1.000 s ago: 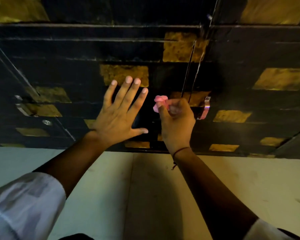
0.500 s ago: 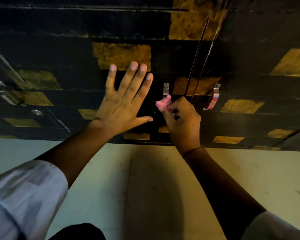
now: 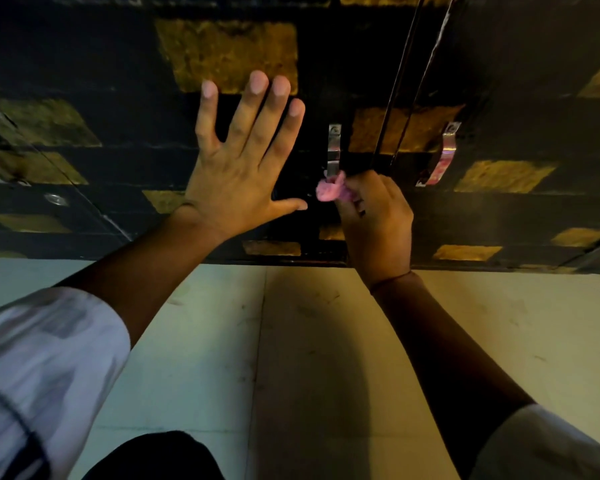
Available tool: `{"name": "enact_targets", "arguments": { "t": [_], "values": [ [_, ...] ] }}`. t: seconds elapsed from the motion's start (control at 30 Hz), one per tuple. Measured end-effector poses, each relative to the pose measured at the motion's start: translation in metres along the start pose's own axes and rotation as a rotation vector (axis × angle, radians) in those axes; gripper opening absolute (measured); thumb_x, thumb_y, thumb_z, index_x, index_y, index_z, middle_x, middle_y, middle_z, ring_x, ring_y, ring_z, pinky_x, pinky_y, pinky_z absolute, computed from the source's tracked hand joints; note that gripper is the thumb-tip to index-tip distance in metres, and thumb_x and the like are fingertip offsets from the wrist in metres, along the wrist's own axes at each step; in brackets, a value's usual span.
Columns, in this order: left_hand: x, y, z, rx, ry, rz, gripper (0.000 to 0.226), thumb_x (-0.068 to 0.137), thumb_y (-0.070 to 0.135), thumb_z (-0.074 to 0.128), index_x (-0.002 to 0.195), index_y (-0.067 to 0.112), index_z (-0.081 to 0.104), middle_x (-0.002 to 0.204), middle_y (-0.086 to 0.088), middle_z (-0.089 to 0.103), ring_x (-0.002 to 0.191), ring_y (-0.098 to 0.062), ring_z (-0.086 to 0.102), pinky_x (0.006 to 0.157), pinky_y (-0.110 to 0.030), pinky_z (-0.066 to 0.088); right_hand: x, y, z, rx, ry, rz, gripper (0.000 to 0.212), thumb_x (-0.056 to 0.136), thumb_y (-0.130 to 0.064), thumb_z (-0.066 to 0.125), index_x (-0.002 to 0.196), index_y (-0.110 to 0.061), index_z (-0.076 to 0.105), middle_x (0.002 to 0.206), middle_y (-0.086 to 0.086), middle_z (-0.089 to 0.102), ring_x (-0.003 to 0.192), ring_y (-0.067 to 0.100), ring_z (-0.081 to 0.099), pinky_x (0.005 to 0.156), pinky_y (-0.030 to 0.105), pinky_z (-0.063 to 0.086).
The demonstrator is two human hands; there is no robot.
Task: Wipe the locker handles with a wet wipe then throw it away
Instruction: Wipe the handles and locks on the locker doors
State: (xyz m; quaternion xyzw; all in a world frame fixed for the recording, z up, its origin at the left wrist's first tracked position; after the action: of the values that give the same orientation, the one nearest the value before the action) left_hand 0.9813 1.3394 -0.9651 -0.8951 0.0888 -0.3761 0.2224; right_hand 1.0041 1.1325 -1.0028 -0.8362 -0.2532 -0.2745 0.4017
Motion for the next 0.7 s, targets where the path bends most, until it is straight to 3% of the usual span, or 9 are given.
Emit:
{"name": "enact_targets", "arguments": {
  "t": [0.1, 0.27, 0.37, 0.43, 0.47, 0.57, 0.7],
  "values": [
    [0.003, 0.0, 0.003, -0.004, 0.013, -0.007, 0.127, 0.085, 0.087, 0.044, 0.155, 0.009, -0.028, 0.159, -0.016, 0.001, 0.144, -0.026, -0.043, 0.114, -0.058, -0.026, -0.006, 0.001, 0.0, 0.022, 0.033, 0.052, 0.007, 0.095, -0.018, 0.065, 0.095, -0.011, 0.067, 0.086, 0.0, 0.064, 0.078, 0.01, 0.056, 0.062, 0.033, 0.051],
    [0.002, 0.0, 0.006, -0.02, 0.06, -0.01, 0.124, 0.087, 0.087, 0.04, 0.154, 0.01, -0.03, 0.158, -0.018, 0.003, 0.145, -0.024, -0.041, 0.115, -0.059, -0.025, -0.001, -0.012, 0.01, 0.0, 0.071, 0.185, 0.023, 0.091, -0.037, 0.07, 0.086, -0.016, 0.064, 0.08, -0.004, 0.066, 0.065, 0.012, 0.06, 0.051, 0.038, 0.051],
    [0.003, -0.001, 0.007, -0.008, 0.083, -0.009, 0.125, 0.087, 0.088, 0.041, 0.154, 0.01, -0.03, 0.156, -0.018, 0.006, 0.152, -0.03, -0.029, 0.117, -0.064, -0.018, -0.003, -0.024, 0.015, 0.064, 0.11, 0.262, 0.027, 0.089, -0.042, 0.07, 0.086, -0.017, 0.063, 0.078, -0.006, 0.066, 0.066, 0.01, 0.062, 0.052, 0.038, 0.051],
    [0.003, -0.001, 0.006, -0.02, 0.078, -0.011, 0.123, 0.088, 0.088, 0.039, 0.156, 0.009, -0.026, 0.156, -0.018, 0.005, 0.15, -0.028, -0.033, 0.116, -0.061, -0.022, -0.004, -0.025, 0.013, 0.114, 0.128, 0.285, 0.024, 0.089, -0.041, 0.07, 0.087, -0.018, 0.064, 0.081, -0.008, 0.068, 0.071, 0.008, 0.064, 0.055, 0.038, 0.053],
    [0.002, -0.001, 0.005, -0.02, 0.065, -0.01, 0.123, 0.087, 0.088, 0.04, 0.159, 0.008, -0.019, 0.156, -0.019, 0.004, 0.151, -0.03, -0.028, 0.116, -0.063, -0.019, -0.004, -0.024, 0.012, 0.117, 0.119, 0.282, 0.021, 0.09, -0.04, 0.07, 0.088, -0.019, 0.065, 0.083, -0.01, 0.068, 0.073, 0.006, 0.064, 0.056, 0.037, 0.054],
    [0.002, 0.001, 0.001, 0.017, 0.057, 0.0, 0.118, 0.084, 0.088, 0.045, 0.157, 0.004, 0.005, 0.155, -0.02, 0.008, 0.146, -0.041, 0.01, 0.114, -0.075, 0.009, -0.003, -0.016, 0.006, 0.082, 0.07, 0.25, 0.013, 0.092, -0.036, 0.069, 0.093, -0.023, 0.067, 0.089, -0.013, 0.07, 0.079, 0.003, 0.065, 0.061, 0.034, 0.055],
    [0.001, -0.001, 0.006, -0.01, 0.072, 0.015, 0.128, 0.085, 0.088, 0.042, 0.154, 0.007, -0.03, 0.156, -0.018, 0.004, 0.144, -0.04, 0.01, 0.116, -0.067, -0.012, -0.009, -0.013, 0.003, 0.143, 0.12, 0.337, 0.013, 0.092, -0.027, 0.068, 0.099, -0.016, 0.066, 0.091, -0.008, 0.069, 0.078, 0.007, 0.064, 0.066, 0.039, 0.056]
  ]
}}
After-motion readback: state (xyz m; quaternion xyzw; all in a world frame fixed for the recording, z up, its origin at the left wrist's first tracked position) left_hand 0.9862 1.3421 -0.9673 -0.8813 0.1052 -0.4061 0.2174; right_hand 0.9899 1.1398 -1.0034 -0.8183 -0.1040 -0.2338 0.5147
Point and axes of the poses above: each hand's wrist, its own x-axis towards the middle knuckle, its own z-axis out of the palm, y = z × x, the point moved 1 cm from there along x, towards the middle knuckle
